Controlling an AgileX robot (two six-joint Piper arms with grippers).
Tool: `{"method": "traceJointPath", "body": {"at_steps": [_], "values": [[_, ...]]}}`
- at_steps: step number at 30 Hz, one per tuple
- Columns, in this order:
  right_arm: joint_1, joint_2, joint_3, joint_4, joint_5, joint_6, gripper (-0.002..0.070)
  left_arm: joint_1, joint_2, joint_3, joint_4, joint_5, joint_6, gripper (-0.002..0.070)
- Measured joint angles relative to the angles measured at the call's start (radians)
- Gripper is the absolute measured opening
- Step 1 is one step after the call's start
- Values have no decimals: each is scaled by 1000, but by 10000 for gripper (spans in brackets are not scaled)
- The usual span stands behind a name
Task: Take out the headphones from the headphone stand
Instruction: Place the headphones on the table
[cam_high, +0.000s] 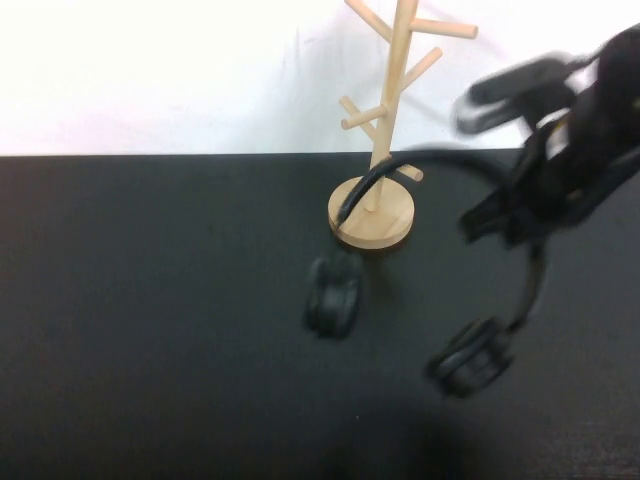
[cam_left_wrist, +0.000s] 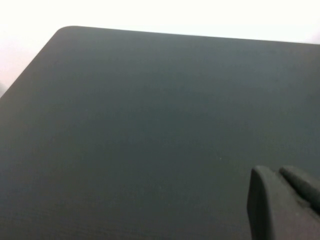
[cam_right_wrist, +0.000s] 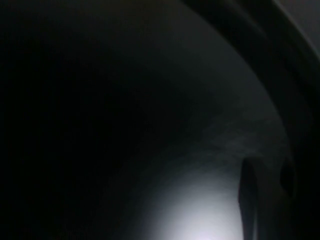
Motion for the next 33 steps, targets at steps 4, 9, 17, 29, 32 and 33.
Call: {"method": "traceJointPath", "body": {"at_steps": [4,9,17,29,32,33], "values": [[44,169,-79,49,-5,-16,-8,0,0,0,0,0,0,-4],[69,356,-237,72,7,-16,-8,0,0,0,0,0,0,-4],[69,563,-405,78,46,-8,-8,0,0,0,0,0,0,-4],[66,618,-473,-15,43,38,336,0,0,0,0,0,0,-4],[66,601,-473,-22,64,49,378,0,0,0,0,0,0,-4],[66,587,-473,-24,82,54,378,0,0,0,0,0,0,-4]]}}
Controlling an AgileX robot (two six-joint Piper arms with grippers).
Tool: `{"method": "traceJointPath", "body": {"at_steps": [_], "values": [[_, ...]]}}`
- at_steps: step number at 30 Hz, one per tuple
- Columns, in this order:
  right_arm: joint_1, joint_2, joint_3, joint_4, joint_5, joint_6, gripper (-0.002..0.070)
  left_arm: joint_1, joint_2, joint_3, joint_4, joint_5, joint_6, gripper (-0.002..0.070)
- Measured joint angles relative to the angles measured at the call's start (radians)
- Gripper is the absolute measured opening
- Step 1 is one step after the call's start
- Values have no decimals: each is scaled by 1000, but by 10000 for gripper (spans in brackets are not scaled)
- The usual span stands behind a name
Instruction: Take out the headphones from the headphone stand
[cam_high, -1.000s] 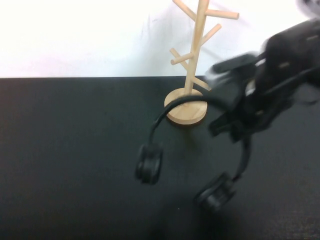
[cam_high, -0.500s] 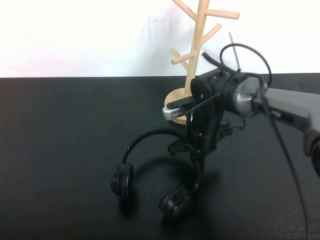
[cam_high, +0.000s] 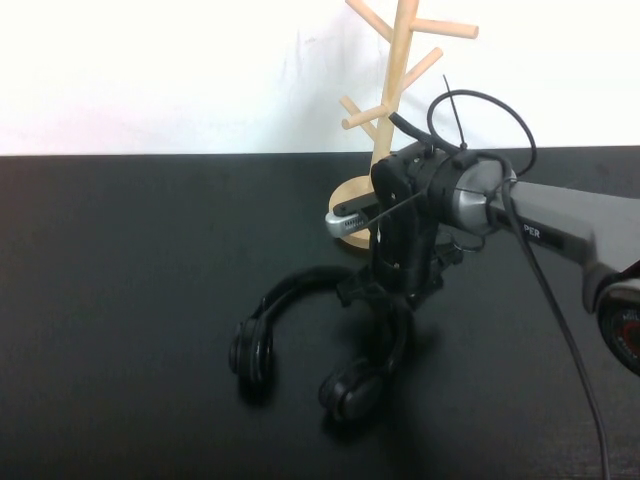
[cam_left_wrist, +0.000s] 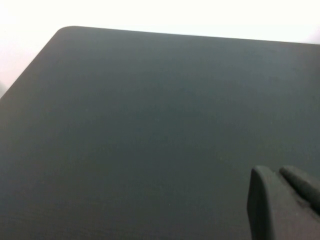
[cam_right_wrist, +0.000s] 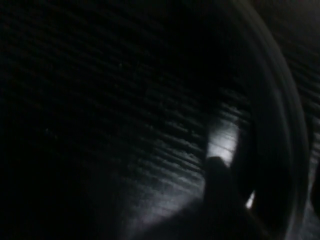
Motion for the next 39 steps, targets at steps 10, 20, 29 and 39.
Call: {"method": "traceJointPath", "body": {"at_steps": [10,20,29,39], "values": [[10,-433,318,-84,69,14,46,0,0,0,0,0,0,-5],[10,-829,543,-94,86,28,-6,0,0,0,0,0,0,-4],[10,-912,542,-161,143,20,-6,0,0,0,0,0,0,-4],[-40,-1026,712,-174,-90,-73,-6,0,0,0,0,0,0,-4]]}}
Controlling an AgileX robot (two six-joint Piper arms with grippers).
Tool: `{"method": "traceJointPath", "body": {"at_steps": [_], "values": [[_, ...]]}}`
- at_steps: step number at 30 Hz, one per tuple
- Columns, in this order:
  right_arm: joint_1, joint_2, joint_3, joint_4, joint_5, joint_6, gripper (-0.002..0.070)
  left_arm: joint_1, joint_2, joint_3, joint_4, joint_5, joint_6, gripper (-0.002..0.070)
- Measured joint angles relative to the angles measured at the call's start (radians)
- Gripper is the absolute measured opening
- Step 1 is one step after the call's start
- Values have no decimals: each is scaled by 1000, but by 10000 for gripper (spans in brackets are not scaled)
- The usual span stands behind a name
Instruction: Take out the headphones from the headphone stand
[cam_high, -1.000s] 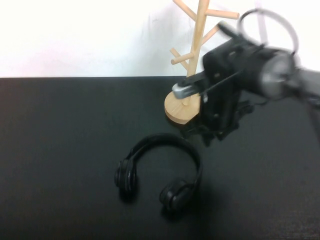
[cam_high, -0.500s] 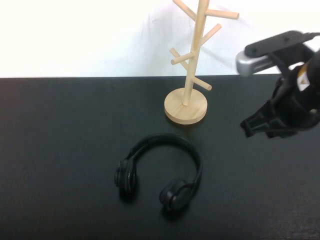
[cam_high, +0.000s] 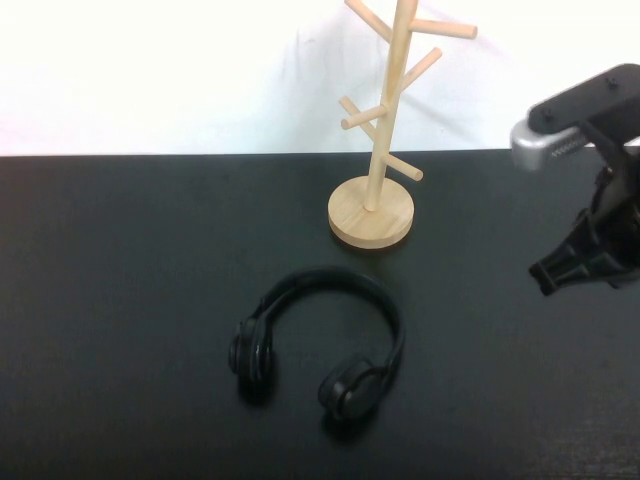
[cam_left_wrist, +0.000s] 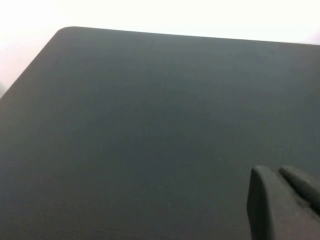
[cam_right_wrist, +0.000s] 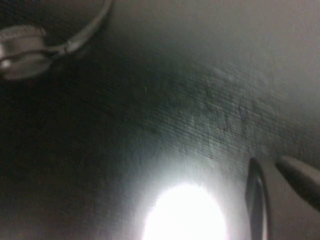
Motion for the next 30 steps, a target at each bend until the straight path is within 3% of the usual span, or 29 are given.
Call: {"method": "traceJointPath", "body": {"at_steps": [5,10,15,22,27,30], "values": [[-128,-237,338,9,-433,-19,-6,0,0,0,0,0,0,-4],[-333,-496,707,1,-875,-19,-6,0,0,0,0,0,0,-4],[-481,-761,1001,3,-1077,-19,-6,0,0,0,0,0,0,-4],[-554,-1092,1212,10,-1057,7,-6,0,0,0,0,0,0,-4],[-558,-1274,1208,38,-800,53,-6,0,0,0,0,0,0,-4],[-557,-1264,1208,44,-705,59,-6,0,0,0,0,0,0,-5]]}}
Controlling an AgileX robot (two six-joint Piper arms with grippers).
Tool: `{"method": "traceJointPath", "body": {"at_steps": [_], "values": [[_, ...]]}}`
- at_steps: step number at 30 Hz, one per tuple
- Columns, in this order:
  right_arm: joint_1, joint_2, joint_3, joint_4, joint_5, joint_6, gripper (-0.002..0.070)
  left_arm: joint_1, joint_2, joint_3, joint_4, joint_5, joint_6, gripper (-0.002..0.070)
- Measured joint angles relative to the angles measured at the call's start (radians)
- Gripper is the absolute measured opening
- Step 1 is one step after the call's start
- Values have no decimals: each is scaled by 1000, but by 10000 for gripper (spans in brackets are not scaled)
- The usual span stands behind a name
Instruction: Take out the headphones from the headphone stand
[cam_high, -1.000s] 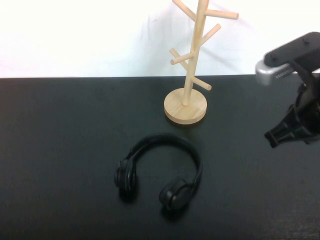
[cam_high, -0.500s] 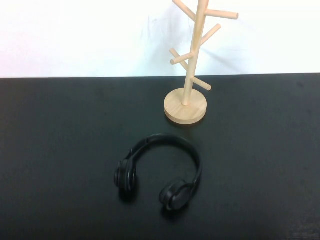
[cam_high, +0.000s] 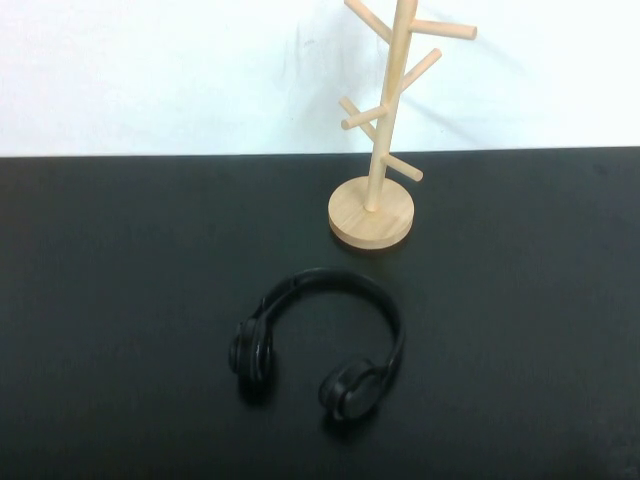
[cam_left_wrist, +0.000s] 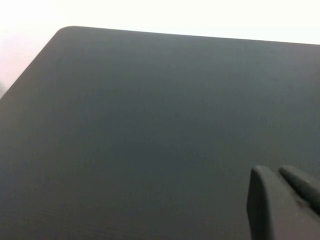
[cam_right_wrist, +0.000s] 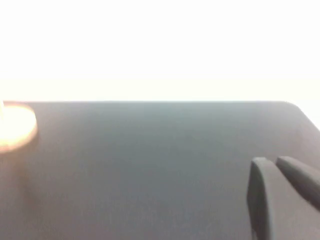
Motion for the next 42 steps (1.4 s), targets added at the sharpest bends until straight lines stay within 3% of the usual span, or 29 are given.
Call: {"method": "traceJointPath", "body": {"at_steps": [2,42], "values": [[0,-2,0,17,79,4,-6,0,0,0,0,0,0,-4],[0,-2,0,13,76,4,-6,0,0,0,0,0,0,-4]]}}
